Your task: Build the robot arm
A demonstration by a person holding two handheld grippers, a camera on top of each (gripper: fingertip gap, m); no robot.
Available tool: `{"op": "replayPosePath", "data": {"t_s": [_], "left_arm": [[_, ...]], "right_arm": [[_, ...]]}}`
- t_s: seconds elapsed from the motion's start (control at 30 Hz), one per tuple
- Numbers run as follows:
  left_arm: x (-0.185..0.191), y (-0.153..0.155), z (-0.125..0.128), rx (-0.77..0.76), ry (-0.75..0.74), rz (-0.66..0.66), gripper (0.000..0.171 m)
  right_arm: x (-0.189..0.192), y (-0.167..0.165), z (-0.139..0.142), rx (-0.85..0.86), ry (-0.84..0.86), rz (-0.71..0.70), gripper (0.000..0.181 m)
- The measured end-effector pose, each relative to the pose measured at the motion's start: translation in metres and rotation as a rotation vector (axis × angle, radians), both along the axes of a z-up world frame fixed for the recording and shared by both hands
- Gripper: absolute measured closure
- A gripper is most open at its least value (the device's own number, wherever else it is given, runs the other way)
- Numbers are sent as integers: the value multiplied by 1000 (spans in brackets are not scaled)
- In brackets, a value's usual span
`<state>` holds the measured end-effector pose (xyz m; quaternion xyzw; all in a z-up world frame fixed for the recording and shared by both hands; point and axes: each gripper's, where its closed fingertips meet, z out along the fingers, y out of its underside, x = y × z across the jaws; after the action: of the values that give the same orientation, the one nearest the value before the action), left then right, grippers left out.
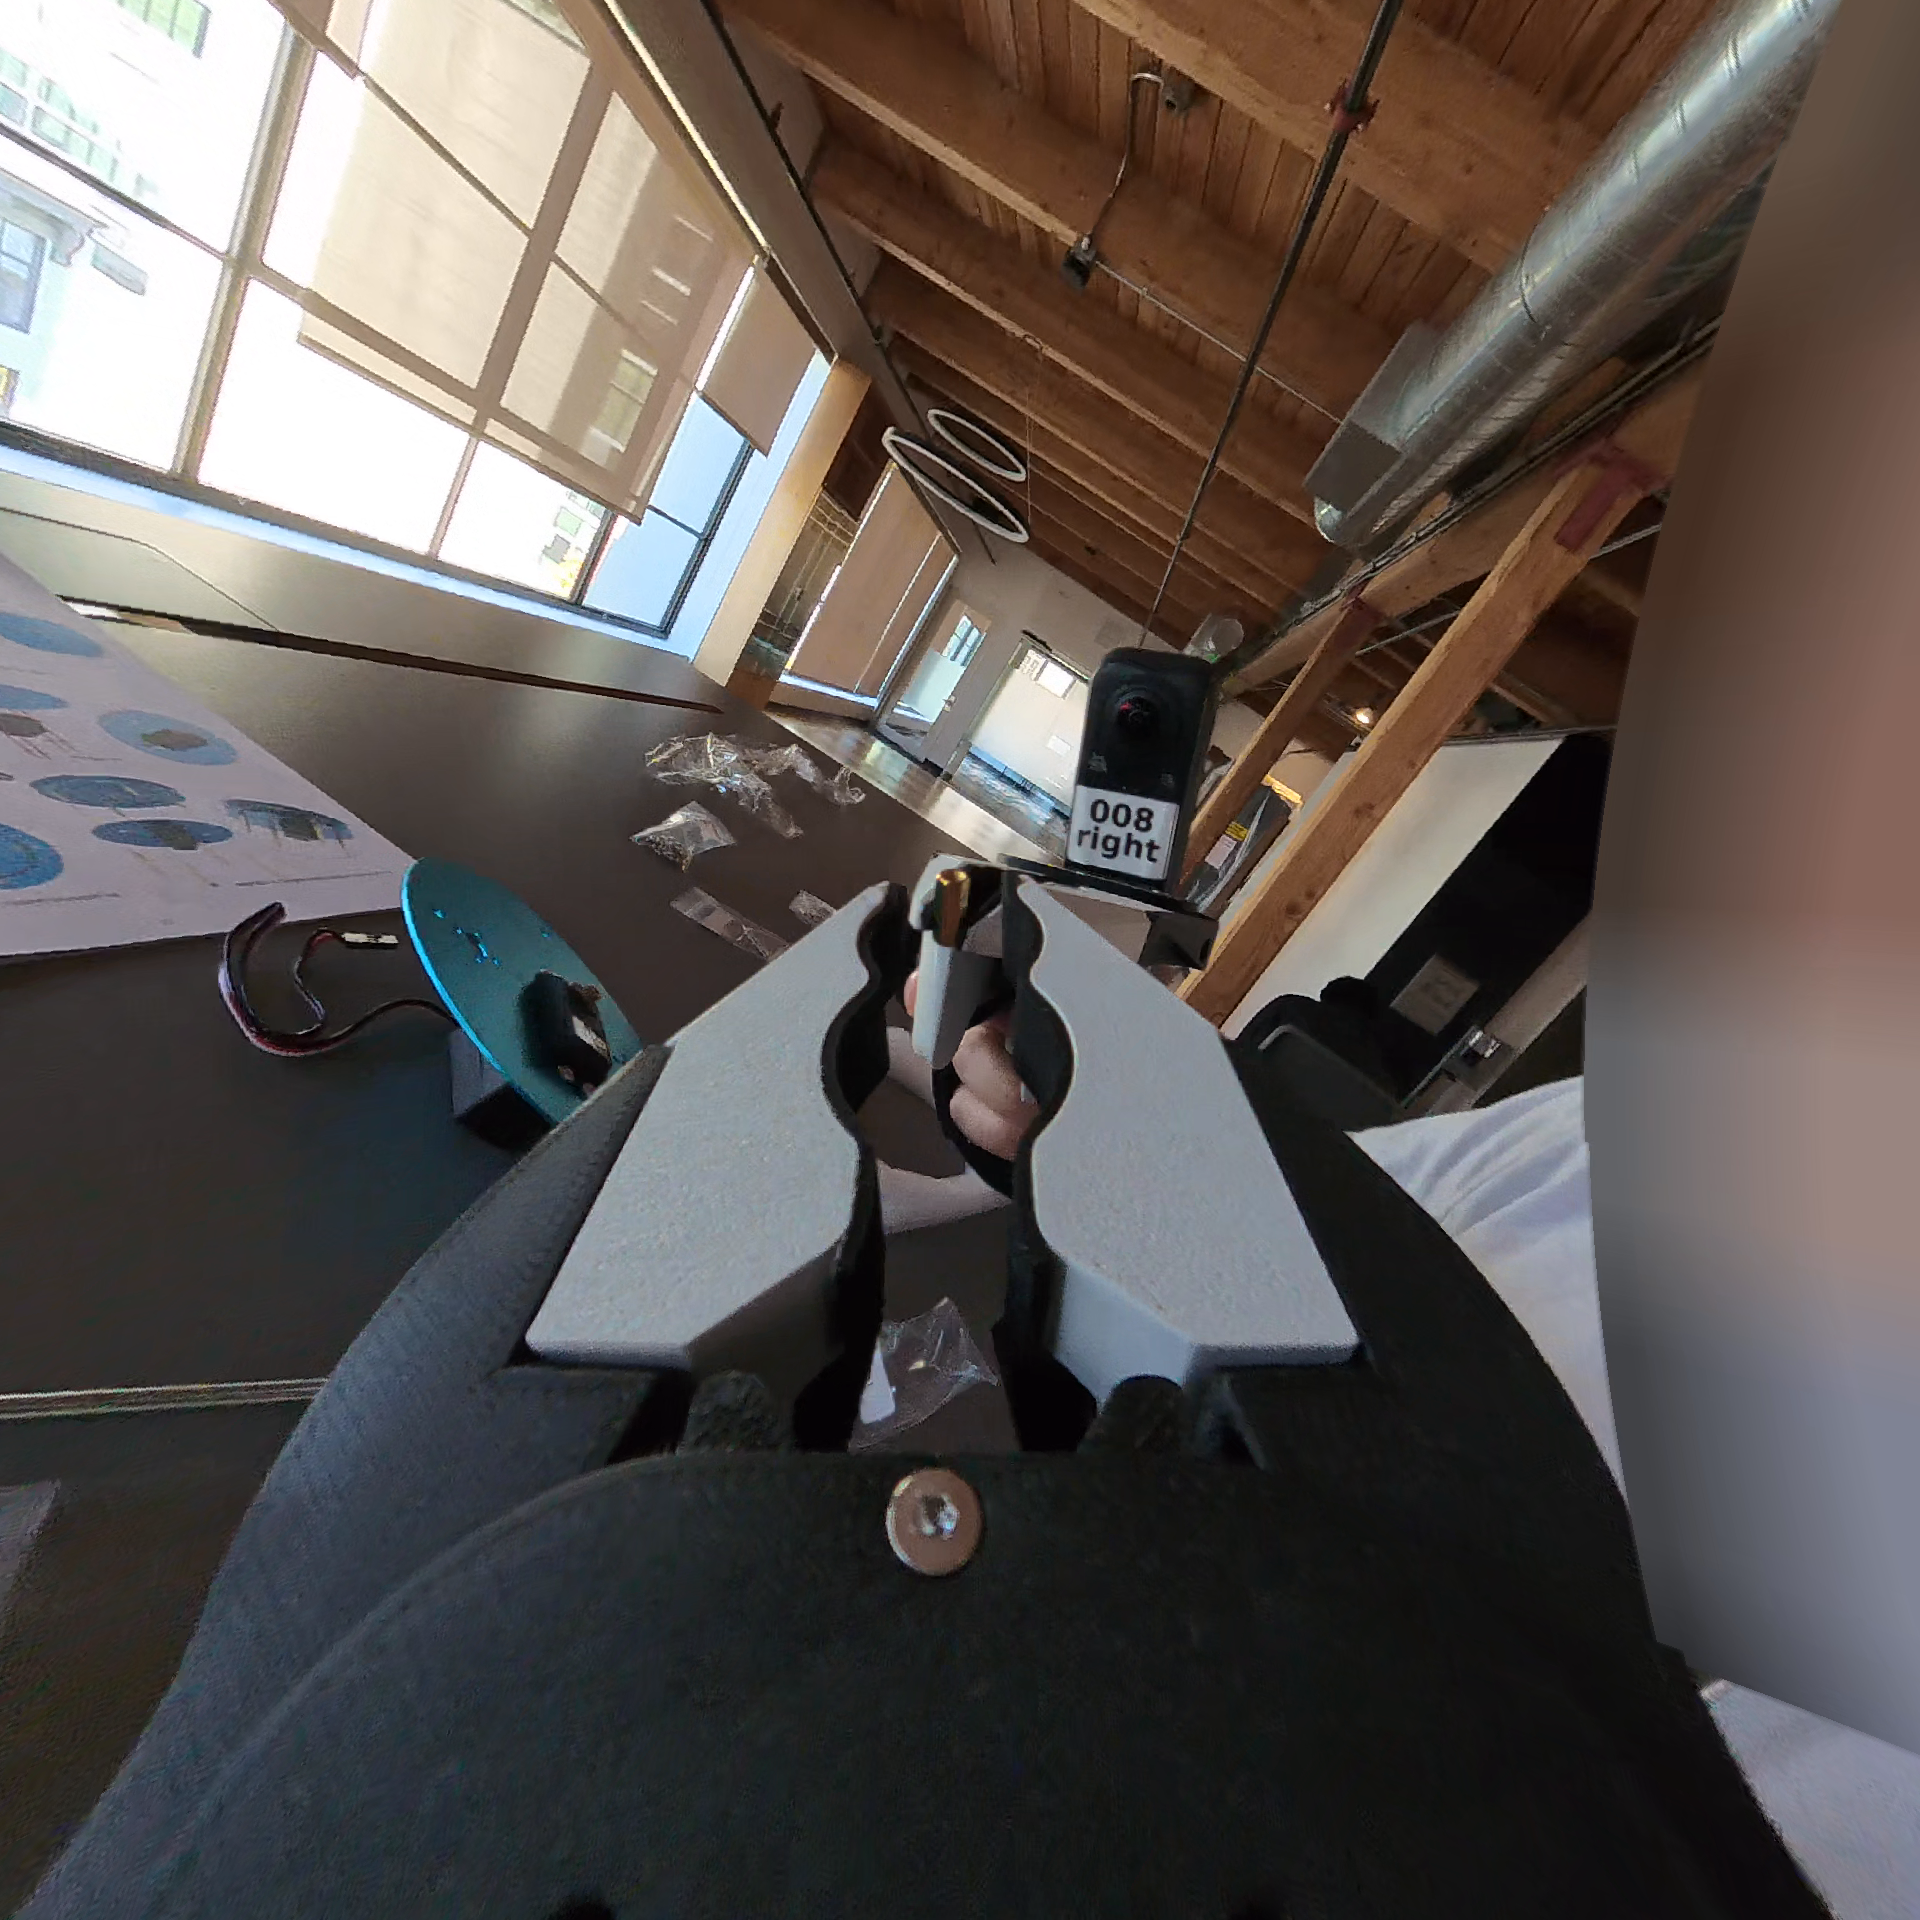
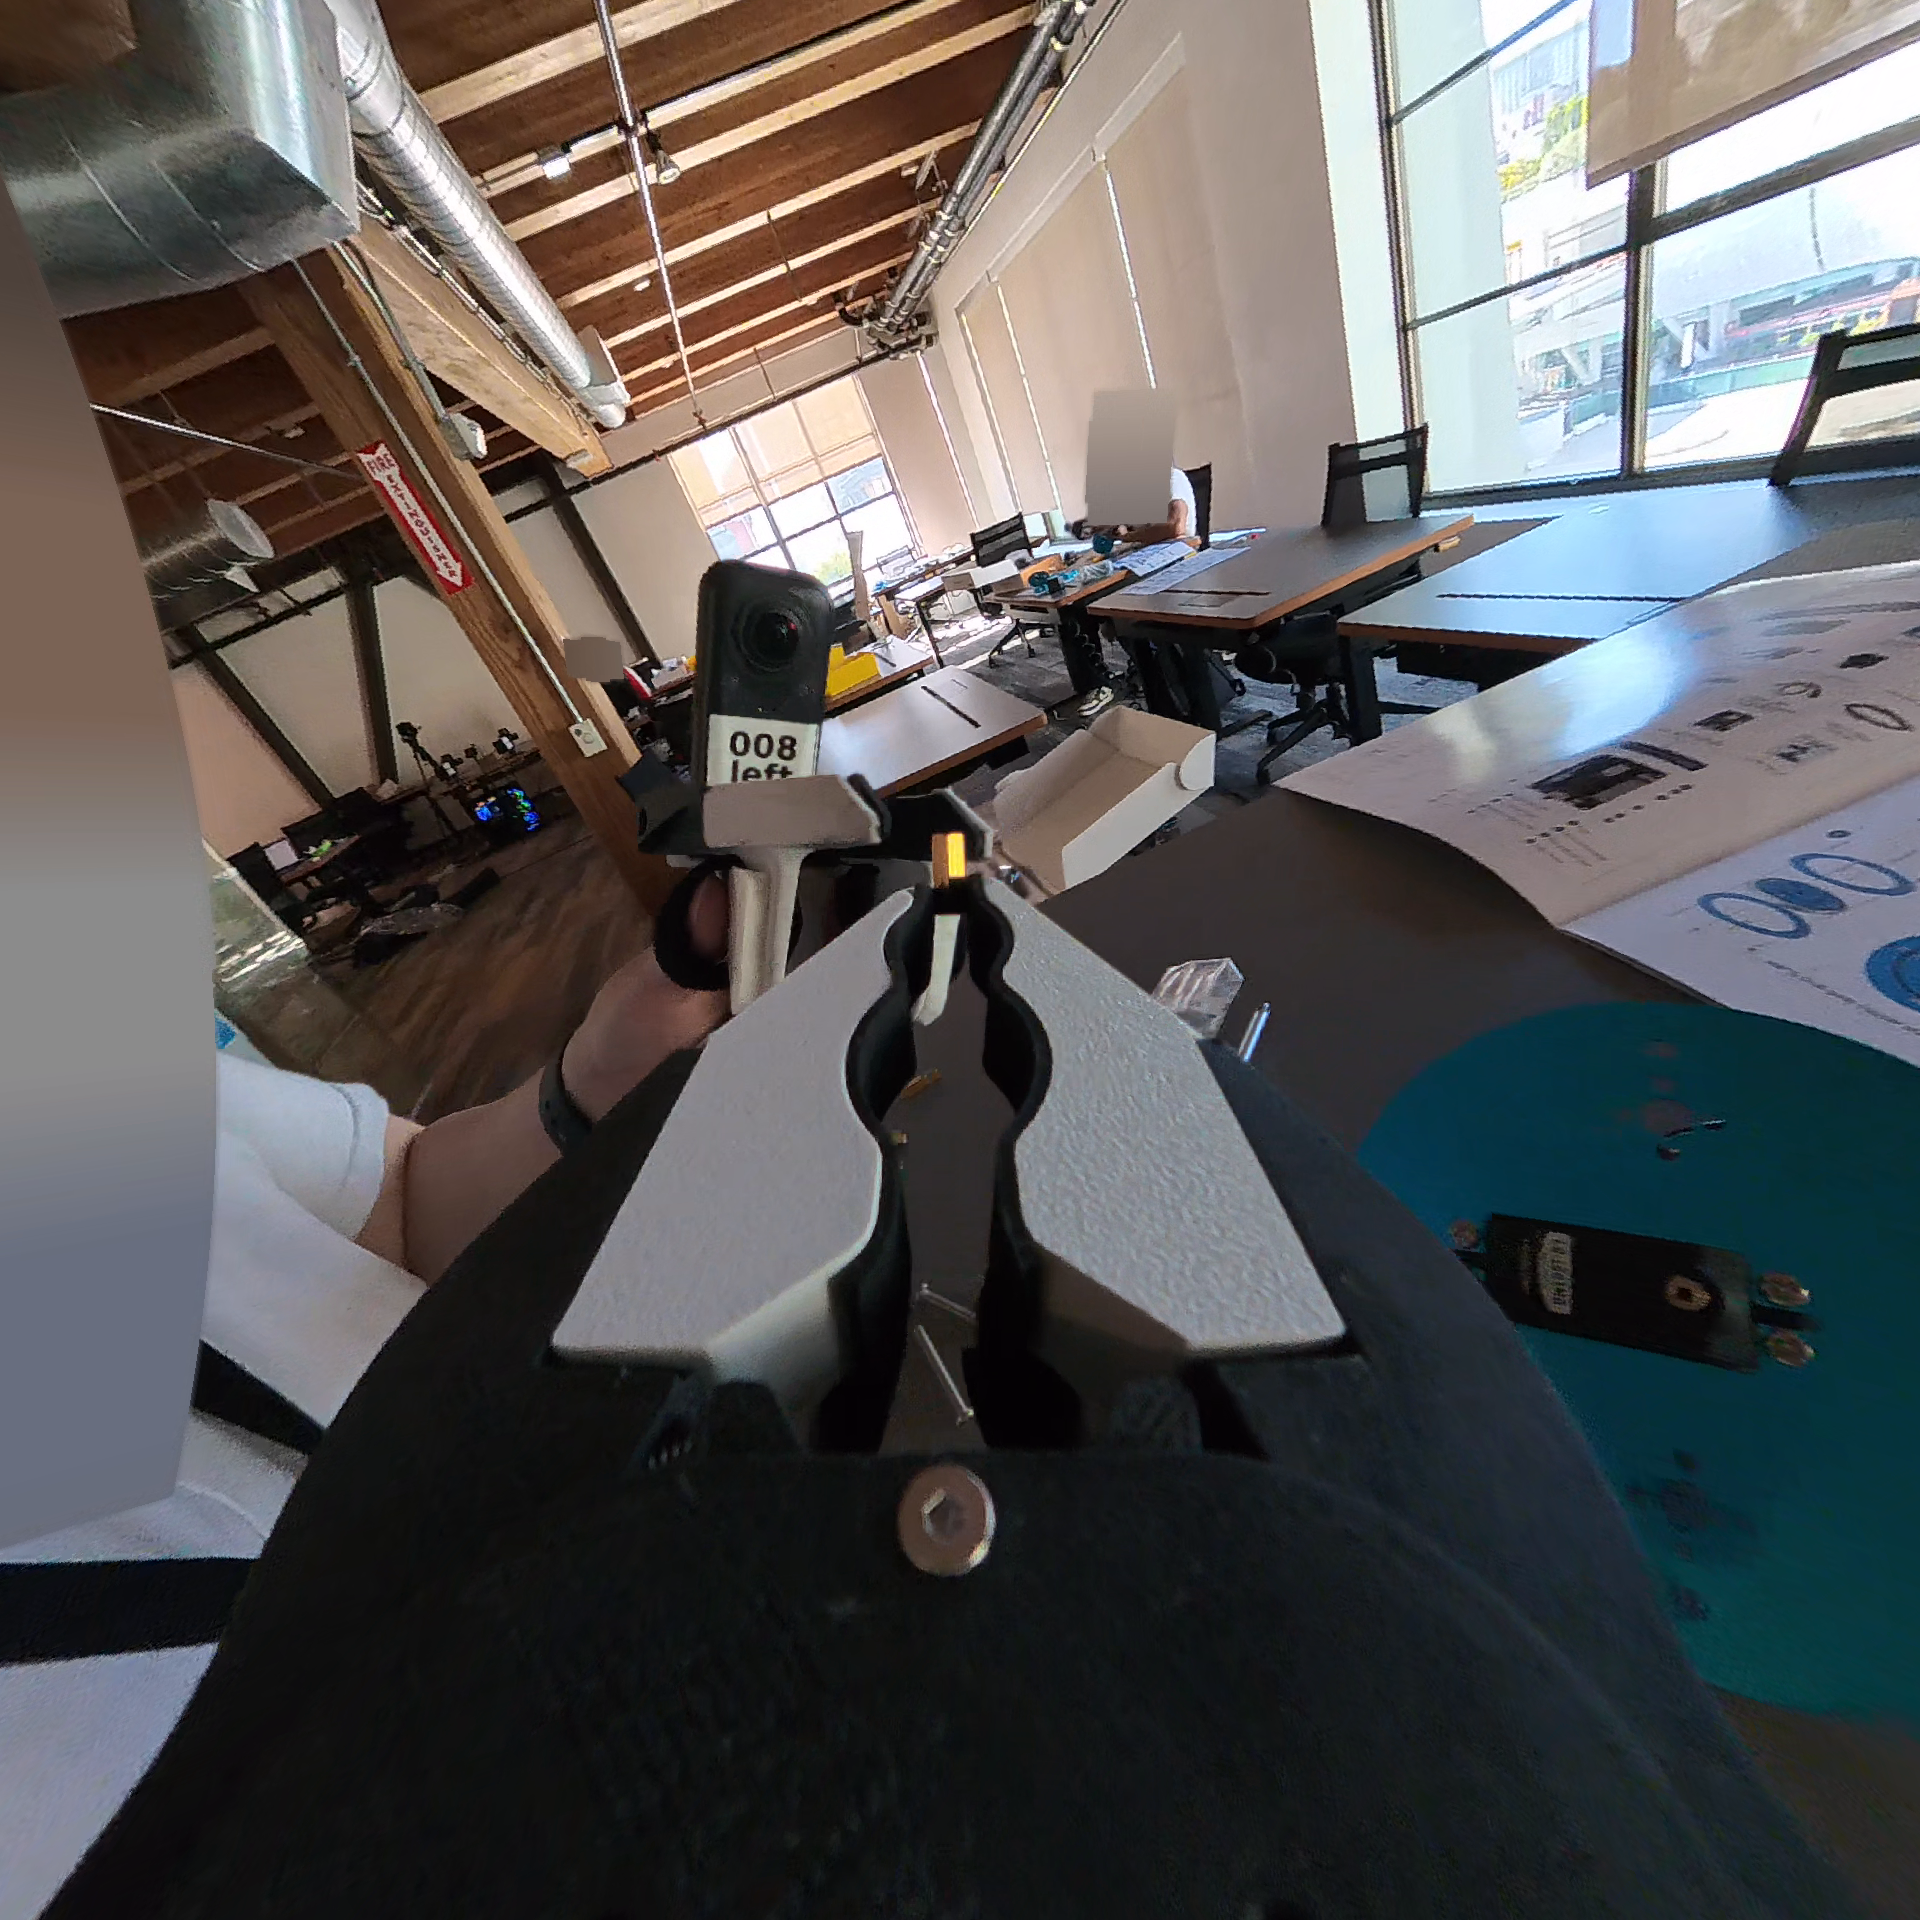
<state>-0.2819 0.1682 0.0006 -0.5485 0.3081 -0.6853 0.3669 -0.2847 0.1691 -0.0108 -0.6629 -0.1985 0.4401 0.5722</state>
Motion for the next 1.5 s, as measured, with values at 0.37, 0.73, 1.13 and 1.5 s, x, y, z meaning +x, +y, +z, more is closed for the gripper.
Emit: {"op": "replayPosePath", "data": {"t_s": [0.37,0.73,1.13,1.5], "left_arm": [[0,-14,-5,12,-2,25,162],[-3,-5,-20,58,79,122,167],[-28,14,-29,45,93,219,167],[-120,29,-46,189,277,459,167]], "right_arm": [[-13,-11,-5,-35,36,71,177],[-17,-5,-18,-88,46,77,176],[-15,2,-35,-87,-64,26,169],[1,-3,-109,-193,-951,137,166]]}}
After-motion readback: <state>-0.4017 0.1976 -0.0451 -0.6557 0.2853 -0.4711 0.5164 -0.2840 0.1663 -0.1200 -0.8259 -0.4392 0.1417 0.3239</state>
